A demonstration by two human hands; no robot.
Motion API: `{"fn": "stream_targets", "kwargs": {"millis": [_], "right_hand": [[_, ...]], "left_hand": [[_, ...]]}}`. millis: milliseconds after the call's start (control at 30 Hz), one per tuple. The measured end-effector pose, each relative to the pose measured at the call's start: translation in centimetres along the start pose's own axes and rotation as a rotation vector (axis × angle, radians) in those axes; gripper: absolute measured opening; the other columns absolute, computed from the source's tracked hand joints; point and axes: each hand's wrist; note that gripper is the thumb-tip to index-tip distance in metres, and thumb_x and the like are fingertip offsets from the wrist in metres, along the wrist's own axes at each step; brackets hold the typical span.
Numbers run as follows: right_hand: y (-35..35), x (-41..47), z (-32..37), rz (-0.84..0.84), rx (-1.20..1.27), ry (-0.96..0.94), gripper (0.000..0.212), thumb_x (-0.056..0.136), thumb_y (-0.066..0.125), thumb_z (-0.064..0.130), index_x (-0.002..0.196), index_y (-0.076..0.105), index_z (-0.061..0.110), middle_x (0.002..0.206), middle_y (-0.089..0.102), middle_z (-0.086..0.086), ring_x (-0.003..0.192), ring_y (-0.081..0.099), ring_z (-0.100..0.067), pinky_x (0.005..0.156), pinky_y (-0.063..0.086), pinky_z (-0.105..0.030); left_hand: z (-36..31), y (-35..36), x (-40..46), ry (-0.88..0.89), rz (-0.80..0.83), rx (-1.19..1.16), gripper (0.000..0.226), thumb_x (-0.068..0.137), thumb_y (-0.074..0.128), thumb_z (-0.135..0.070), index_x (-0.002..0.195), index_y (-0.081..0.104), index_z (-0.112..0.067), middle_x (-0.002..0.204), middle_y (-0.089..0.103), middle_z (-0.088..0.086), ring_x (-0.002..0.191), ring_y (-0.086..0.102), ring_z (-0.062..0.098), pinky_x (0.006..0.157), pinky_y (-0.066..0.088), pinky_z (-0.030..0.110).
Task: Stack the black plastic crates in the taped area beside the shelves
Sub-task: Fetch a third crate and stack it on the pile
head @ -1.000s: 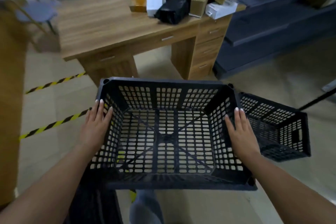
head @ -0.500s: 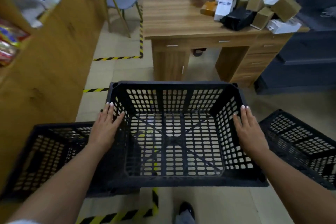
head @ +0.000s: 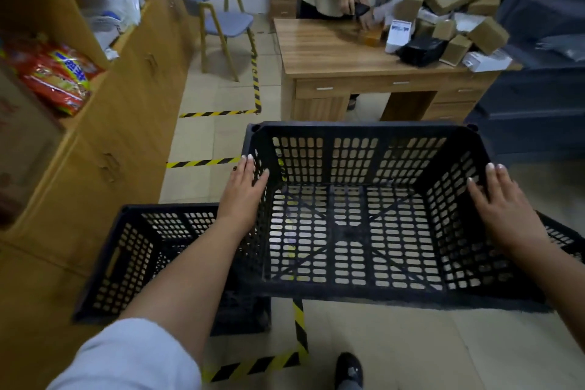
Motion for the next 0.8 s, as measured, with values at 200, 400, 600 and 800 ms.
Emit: {"fn": "stream_targets", "kwargs": {"millis": [200, 400, 600, 800], "right_hand": [[-1.5, -2.4, 2.1, 0.056, 0.019, 0.001, 0.087, 0.089, 0.053, 0.008, 0.149, -0.009, 0.012, 0.149, -0.027, -0.025, 0.130, -0.040, -0.034, 0.116, 0.000, -0.042], [-1.7, -0.3, 4.5, 0.017, 0.072, -0.099, 0.077, 0.091, 0.046, 0.005, 0.149, -0.004, 0.007, 0.151, -0.022, -0.027, 0.139, -0.025, -0.038, 0.118, 0.003, -0.042], [-3.2, 2.6, 9.0, -0.083, 0.120, -0.208, 0.078, 0.089, 0.052, 0.004, 0.150, 0.003, 0.008, 0.154, -0.014, -0.026, 0.142, -0.018, -0.036, 0.117, 0.005, -0.043], [-6.2, 3.6, 17.5, -0.123, 0.120, -0.251, 0.082, 0.089, 0.053, 0.004, 0.149, -0.001, 0.008, 0.154, -0.016, -0.024, 0.141, -0.019, -0.036, 0.118, 0.003, -0.042]], "left_hand": [[1.9, -1.8, -1.4, 0.008, 0.022, 0.053, 0.095, 0.081, 0.056, 0.012, 0.153, 0.003, -0.022, 0.157, -0.019, 0.017, 0.145, -0.021, 0.029, 0.120, 0.002, 0.037], [4.9, -1.7, -3.1, -0.066, 0.039, 0.127, 0.093, 0.084, 0.052, 0.010, 0.153, -0.001, -0.024, 0.157, -0.020, 0.017, 0.145, -0.021, 0.029, 0.119, 0.004, 0.036], [10.2, -1.8, -5.0, -0.122, 0.030, 0.148, 0.092, 0.085, 0.053, 0.009, 0.152, -0.001, -0.023, 0.158, -0.017, 0.018, 0.146, -0.019, 0.030, 0.119, 0.006, 0.037], [18.8, -2.1, -7.4, -0.180, 0.077, 0.173, 0.090, 0.085, 0.051, 0.009, 0.153, 0.003, -0.024, 0.158, -0.016, 0.019, 0.146, -0.018, 0.031, 0.118, 0.009, 0.038]]}}
Point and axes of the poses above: each hand's wrist, its own x-axis towards the middle knuckle, its own y-axis out of the palm, z = x × y
